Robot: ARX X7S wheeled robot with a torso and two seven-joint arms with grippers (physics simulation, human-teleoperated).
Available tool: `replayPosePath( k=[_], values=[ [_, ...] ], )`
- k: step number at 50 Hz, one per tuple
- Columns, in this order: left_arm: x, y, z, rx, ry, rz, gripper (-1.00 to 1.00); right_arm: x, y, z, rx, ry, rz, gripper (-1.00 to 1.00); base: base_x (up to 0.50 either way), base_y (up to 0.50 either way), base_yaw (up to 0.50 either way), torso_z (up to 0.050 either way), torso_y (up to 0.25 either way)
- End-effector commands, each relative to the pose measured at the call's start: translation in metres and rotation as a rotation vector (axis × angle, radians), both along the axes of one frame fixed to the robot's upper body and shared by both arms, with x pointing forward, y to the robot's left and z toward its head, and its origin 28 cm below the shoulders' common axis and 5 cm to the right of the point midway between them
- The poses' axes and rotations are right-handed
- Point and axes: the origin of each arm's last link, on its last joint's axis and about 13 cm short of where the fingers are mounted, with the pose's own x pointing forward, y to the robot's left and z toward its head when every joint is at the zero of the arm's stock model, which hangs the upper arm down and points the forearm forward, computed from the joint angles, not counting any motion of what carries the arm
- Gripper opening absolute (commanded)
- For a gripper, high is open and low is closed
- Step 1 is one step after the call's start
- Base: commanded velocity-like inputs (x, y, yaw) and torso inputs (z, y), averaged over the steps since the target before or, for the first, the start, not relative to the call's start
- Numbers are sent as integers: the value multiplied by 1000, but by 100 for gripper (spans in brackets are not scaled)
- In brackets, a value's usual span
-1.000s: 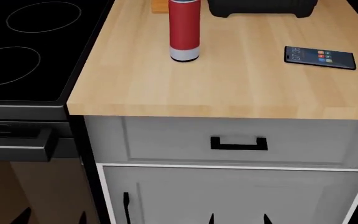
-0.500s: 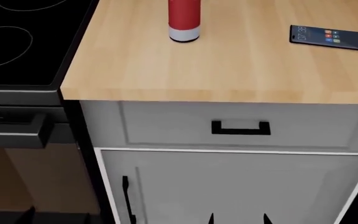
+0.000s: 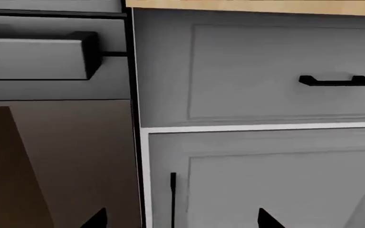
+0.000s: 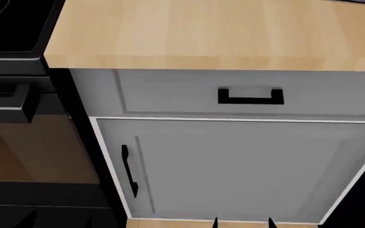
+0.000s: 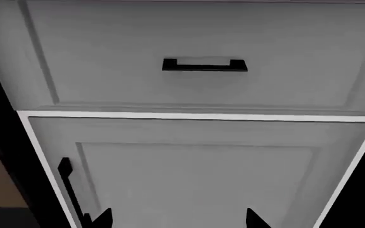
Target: Open the right drawer.
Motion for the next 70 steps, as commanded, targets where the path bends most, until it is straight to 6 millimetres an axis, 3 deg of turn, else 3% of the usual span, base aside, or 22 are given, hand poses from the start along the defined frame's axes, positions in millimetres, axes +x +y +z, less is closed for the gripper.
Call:
replayPosePath(
  k=[1,27,70],
  values=[
    [0,0,0,-3,0,-1,100,0,0,0,0,1,0,100,0,0,0,0,-186],
    [4,2,-1,-26,67,97,100,0,0,-1,1,0,3,100,0,0,0,0,-35],
    [2,2,0,-41,34,64,100,-1,1,0,7,-9,28,100,48,0,0,0,0]
  ],
)
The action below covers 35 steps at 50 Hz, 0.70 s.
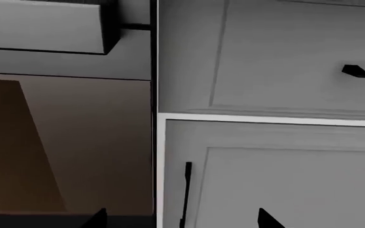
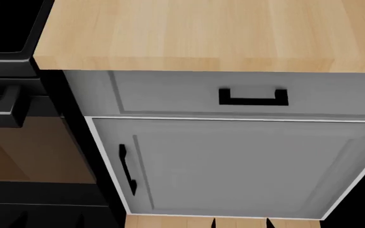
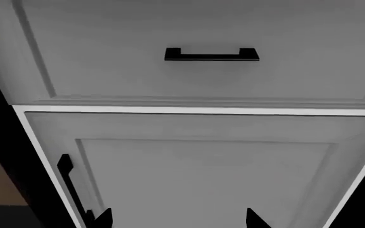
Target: Open the right drawer.
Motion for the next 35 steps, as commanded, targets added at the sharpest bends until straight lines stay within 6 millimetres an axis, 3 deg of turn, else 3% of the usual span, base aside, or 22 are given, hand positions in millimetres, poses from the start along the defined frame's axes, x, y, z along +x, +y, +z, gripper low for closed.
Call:
replayPosePath(
  k=[1,35],
  values=[
    [0,0,0,-3,-1,-2,100,0,0,1,-3,-2,10,100,238,0,0,0,0],
    [0,-1,0,-2,2,-6,100,0,0,0,-3,4,7,100,215,0,0,0,0]
  ],
)
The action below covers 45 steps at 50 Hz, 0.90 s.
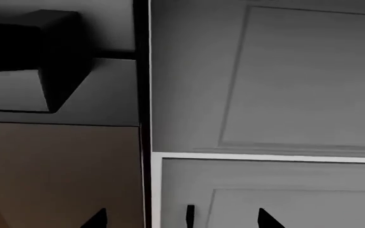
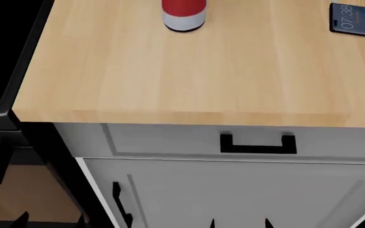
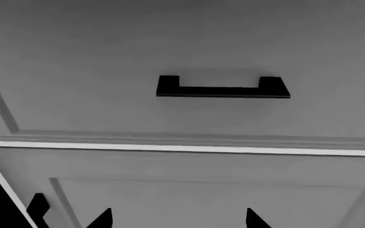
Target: Open the right drawer.
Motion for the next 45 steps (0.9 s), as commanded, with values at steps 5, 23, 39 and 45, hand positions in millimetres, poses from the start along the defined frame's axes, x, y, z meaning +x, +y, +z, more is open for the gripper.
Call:
replayPosePath(
  k=[5,23,39,45],
  values=[
    [0,0,0,-1,2,-3,100,0,0,-1,2,0,-1,100,188,0,0,0,0],
    [-1,0,0,-3,-2,-1,100,-1,1,2,6,-12,2,100,36,0,0,0,0],
    [-1,-1,-1,-3,-1,-20,100,1,-3,11,-192,-61,-38,100,0,0,0,0,0],
    [-2,-3,0,7,-5,-31,100,7,-7,15,-237,-70,-59,100,0,0,0,0,0]
  ],
)
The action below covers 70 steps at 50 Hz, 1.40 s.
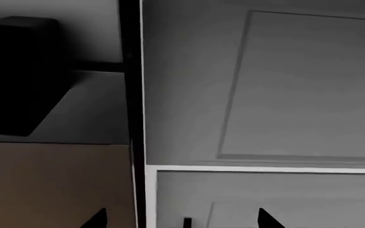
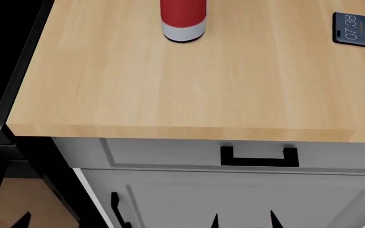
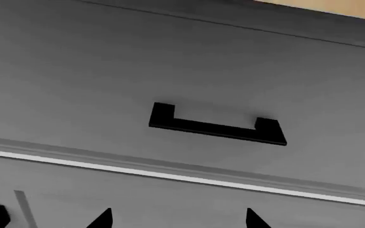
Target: Open the right drawer.
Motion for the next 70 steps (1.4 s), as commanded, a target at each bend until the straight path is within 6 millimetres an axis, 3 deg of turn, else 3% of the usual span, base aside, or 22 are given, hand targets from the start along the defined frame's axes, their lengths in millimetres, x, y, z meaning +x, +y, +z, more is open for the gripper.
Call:
replayPosePath(
  k=[1,10,15,26,46,50,55,70],
  values=[
    [-1,-2,0,11,-2,-17,100,5,-5,7,-113,-28,-41,100,0,0,0,0,0],
    [0,-3,0,10,-4,-30,100,9,-12,9,-217,-11,-69,100,0,0,0,0,0],
    [-1,-3,0,7,-3,-29,100,11,-16,9,-386,-35,-87,100,0,0,0,0,0],
    [-1,-2,0,5,-4,-23,100,15,-20,10,-463,-33,-77,100,0,0,0,0,0],
    [-2,-3,0,7,-3,-25,100,22,-34,18,-810,-12,-63,100,0,0,0,0,0],
    [-2,-3,0,8,-2,-25,100,24,-38,9,-888,25,-49,100,0,0,0,0,0],
    [-1,-3,0,8,-2,-24,100,25,-42,13,-853,36,-88,100,0,0,0,0,0],
    [-1,-3,-2,10,4,-28,100,26,-49,21,-969,21,-154,100,0,0,0,0,0]
  ],
)
